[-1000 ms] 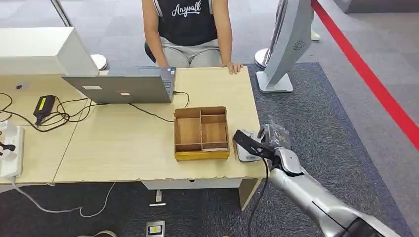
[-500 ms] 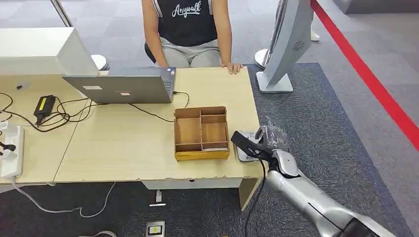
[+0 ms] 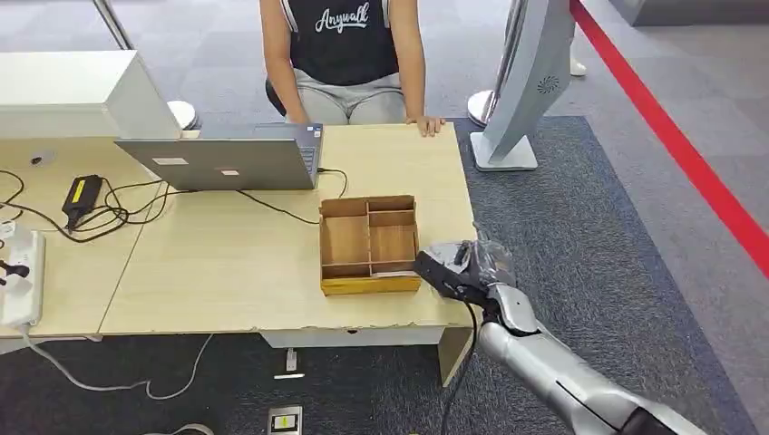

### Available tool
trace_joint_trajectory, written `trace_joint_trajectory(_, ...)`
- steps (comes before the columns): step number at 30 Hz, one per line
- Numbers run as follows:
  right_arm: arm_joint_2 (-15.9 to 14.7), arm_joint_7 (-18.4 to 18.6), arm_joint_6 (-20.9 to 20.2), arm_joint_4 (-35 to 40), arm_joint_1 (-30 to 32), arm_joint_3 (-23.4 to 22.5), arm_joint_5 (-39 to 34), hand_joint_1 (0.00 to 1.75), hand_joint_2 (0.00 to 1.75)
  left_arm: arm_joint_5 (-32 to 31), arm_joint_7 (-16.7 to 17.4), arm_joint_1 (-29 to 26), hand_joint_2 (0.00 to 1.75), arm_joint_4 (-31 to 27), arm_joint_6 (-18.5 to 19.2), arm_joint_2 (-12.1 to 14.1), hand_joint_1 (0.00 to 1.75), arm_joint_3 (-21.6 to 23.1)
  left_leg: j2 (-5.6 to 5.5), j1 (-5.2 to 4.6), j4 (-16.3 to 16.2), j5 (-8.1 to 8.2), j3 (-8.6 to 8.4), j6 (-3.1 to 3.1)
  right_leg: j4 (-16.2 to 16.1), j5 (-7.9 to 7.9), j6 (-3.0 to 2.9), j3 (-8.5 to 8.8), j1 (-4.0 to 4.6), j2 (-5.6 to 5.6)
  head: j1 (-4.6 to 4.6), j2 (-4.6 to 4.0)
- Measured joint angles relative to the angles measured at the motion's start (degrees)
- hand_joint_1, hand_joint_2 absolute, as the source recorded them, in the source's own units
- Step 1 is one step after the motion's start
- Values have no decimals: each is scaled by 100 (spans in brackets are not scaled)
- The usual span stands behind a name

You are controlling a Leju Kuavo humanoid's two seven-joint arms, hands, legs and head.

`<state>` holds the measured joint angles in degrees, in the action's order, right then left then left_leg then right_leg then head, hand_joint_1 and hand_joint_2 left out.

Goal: Pass the card to the sensor for recognition and then transmit it.

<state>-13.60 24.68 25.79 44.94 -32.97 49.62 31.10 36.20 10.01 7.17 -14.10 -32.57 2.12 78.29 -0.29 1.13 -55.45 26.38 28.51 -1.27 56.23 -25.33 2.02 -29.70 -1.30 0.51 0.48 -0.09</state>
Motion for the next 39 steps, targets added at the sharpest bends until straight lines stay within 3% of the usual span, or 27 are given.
trace_joint_trajectory(4,4,-9,155,22,-33,11,100,175,175,-31,18,0,0,0,9,0,0,0,0,0,0,-3,2,3,0,2,1,0,0,0,0,2)
trace_joint_trajectory(12,-153,459,227,687,-269,-24,792,175,175,-180,28,-1,0,0,35,2,0,0,0,-2,-2,-8,14,4,1,10,2,-12,-1,0,0,2)
trace_joint_trajectory(19,-516,916,-59,1753,-706,-284,1338,175,175,-394,17,4,0,0,157,4,0,7,-1,-2,-2,-11,18,6,0,11,2,-15,-2,0,0,2)
trace_joint_trajectory(26,-704,1012,-450,2492,-1202,-455,1630,175,175,-516,35,99,0,0,315,9,0,57,-1,-1,-2,-14,21,5,2,13,3,-17,-1,0,0,2)
trace_joint_trajectory(33,-505,704,-811,2540,-1614,-341,1521,175,175,-627,81,217,0,2,433,17,0,90,-2,0,0,-20,31,4,5,14,1,-21,-1,0,0,2)
trace_joint_trajectory(39,56,212,-1064,1959,-2054,-55,1261,175,175,-713,85,278,0,2,463,33,0,92,-7,3,1,-22,37,4,9,15,0,-25,2,-3,2,2)
